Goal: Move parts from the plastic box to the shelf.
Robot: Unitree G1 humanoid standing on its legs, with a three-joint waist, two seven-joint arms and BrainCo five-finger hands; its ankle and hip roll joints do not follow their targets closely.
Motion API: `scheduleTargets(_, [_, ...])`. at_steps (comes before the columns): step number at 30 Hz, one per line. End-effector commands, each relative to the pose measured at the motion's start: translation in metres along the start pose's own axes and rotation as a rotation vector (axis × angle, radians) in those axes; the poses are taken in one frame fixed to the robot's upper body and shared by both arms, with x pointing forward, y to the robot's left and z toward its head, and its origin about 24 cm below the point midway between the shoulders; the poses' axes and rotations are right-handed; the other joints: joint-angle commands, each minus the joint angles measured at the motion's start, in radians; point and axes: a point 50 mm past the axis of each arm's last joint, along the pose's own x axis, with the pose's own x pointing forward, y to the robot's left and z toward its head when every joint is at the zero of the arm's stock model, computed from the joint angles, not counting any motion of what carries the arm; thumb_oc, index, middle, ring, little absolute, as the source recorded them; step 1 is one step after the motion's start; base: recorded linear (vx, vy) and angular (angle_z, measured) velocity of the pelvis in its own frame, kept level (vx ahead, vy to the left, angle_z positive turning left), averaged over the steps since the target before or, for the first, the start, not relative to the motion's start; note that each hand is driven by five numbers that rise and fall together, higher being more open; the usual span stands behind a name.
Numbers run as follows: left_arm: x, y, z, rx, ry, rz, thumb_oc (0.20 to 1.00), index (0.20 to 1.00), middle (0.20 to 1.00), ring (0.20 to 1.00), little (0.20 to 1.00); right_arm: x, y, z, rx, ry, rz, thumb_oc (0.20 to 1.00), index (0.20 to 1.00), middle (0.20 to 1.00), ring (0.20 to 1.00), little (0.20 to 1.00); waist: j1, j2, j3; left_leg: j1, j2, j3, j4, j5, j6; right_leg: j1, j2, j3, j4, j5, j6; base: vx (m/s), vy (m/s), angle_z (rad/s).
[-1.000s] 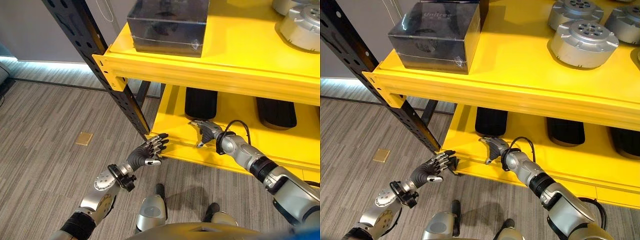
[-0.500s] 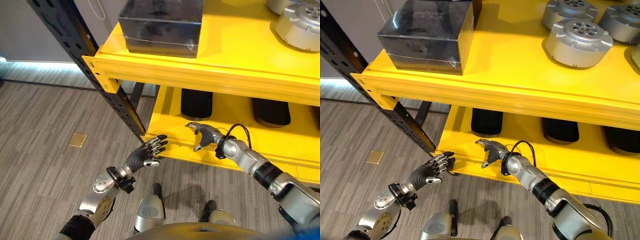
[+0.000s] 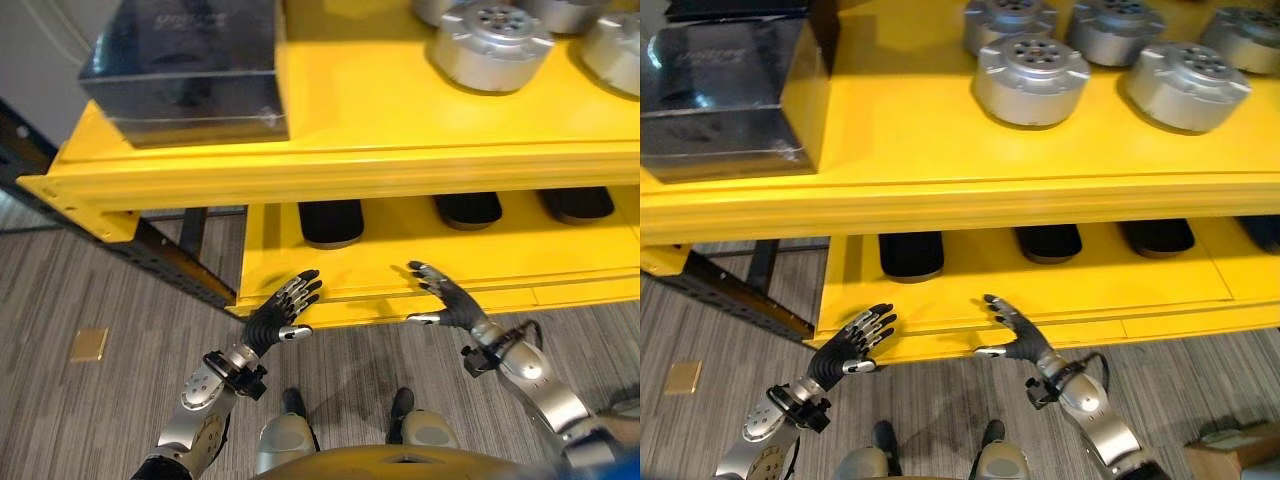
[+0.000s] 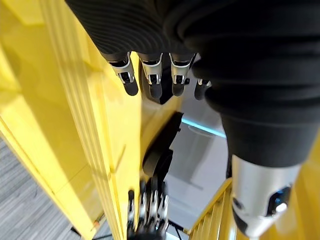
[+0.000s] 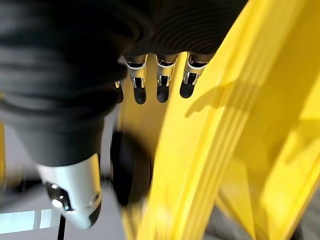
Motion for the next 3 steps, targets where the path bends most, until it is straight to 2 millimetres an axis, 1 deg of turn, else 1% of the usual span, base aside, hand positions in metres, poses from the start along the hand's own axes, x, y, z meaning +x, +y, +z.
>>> scheduleTargets(1, [0.0007, -0.0006, 0.016, -0.063, -0.159, -0.006, 1.0, 1.0, 1.0, 1.0, 1.0, 0.0001, -0.0043, 0.0095, 0.09, -0.088, -0.049, 1.0, 1.0, 1.0, 1.0, 1.0, 0.007, 0.009, -0.03, 0.029, 0.106, 0.073, 0.019, 0.073, -0.047, -0.002, -0.106, -0.019, -0.011, 0.11, 0.132, 0.0, 0.007, -0.29])
scheduleTargets(2, [-0.001, 0.0006, 0.0188, -0.058, -0.186, 0.0, 1.0, 1.0, 1.0, 1.0, 1.0, -0.0032, -0.0076, 0.0015, 0.14, -0.064, -0.087, 1.0, 1.0, 1.0, 1.0, 1.0, 0.001, 0.011, -0.034, 0.035, 0.103, 0.073, 0.018, 0.07, -0.044, 0.003, -0.102, -0.011, -0.015, 0.11, 0.128, 0.0, 0.003, -0.21])
scheduleTargets(3, [-0.0013, 0.0008, 0.0191, -0.057, -0.188, 0.001, 1.0, 1.0, 1.0, 1.0, 1.0, -0.0034, -0.008, 0.0007, 0.148, -0.064, -0.093, 1.0, 1.0, 1.0, 1.0, 1.0, 0.001, 0.011, -0.035, 0.036, 0.103, 0.073, 0.018, 0.069, -0.043, 0.004, -0.101, -0.01, -0.017, 0.111, 0.128, 0.0, 0.002, -0.23])
